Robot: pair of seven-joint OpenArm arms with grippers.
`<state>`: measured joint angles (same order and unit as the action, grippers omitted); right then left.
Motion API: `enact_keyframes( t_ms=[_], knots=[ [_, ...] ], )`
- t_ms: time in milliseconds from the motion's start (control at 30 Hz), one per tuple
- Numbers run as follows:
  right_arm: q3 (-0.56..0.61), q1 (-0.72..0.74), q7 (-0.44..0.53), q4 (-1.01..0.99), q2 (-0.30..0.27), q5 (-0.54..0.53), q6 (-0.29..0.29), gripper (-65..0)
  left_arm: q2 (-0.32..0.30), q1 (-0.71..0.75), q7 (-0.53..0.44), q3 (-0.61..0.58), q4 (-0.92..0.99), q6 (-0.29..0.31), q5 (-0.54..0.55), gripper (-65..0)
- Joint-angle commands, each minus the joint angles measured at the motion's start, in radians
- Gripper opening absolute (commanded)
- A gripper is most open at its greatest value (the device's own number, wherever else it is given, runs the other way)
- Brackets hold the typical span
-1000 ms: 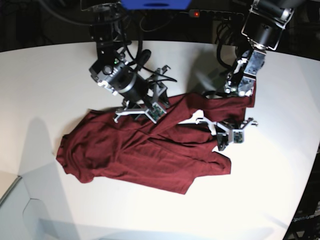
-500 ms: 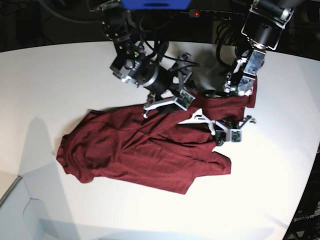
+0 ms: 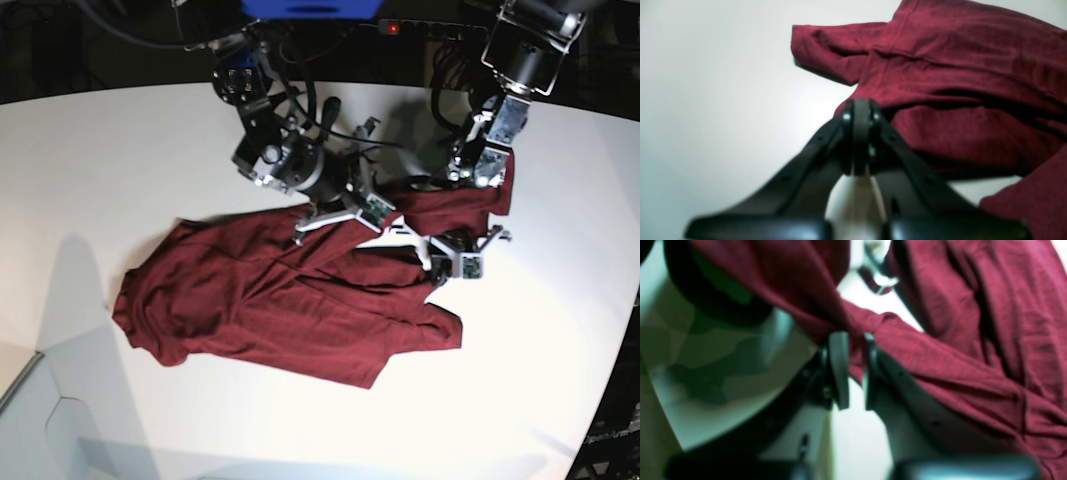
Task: Layout the t-shirt on the table in an organized manner, then fold the t-shirt properly
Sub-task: 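Move the right gripper to the shirt fold beside the left gripper and grasp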
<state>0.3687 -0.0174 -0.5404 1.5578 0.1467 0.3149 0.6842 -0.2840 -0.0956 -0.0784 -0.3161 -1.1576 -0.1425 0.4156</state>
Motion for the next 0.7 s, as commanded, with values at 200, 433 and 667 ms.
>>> enact_keyframes(
  t_ms=[200,433,667],
  knots=[
    [-0.001,0.014,0.024,0.165,0.010,-0.010,0.007,-64.1,-0.017,-0.017,-0.027,0.005,-0.005,-0.004,-0.004,-64.8],
    [-0.035,0.023,0.021,0.304,0.010,-0.010,0.009,-64.0,-0.019,-0.017,-0.027,0.005,-0.005,-0.004,-0.008,-64.8],
    [-0.029,-0.026,0.023,0.229,0.010,-0.010,0.009,-53.6,-0.014,-0.022,-0.027,0.008,-0.014,-0.004,-0.002,-64.8]
  ],
)
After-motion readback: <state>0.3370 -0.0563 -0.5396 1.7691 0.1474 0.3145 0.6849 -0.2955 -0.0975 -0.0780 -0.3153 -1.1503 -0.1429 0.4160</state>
